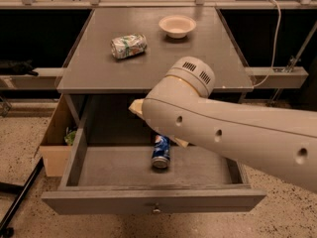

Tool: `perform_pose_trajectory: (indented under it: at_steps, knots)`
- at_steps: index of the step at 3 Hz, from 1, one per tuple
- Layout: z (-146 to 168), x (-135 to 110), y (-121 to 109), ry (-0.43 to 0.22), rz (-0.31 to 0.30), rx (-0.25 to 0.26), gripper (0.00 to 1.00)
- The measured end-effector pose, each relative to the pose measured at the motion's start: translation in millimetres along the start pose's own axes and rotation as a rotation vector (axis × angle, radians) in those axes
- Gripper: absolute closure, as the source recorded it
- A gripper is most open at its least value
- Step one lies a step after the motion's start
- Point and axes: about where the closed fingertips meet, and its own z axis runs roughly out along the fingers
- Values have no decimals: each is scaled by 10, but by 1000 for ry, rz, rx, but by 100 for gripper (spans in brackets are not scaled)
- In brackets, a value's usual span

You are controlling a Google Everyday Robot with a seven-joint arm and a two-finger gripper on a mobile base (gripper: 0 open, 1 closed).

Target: Pick pepsi can from top drawer and place on counter

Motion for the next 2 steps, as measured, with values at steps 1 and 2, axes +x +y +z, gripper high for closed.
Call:
perform_pose_trajectory:
  at_steps: [1, 2]
  knots:
    - [10, -8, -6, -3, -1, -1, 0]
    - [-31, -27, -23, -25, -37, 14, 0]
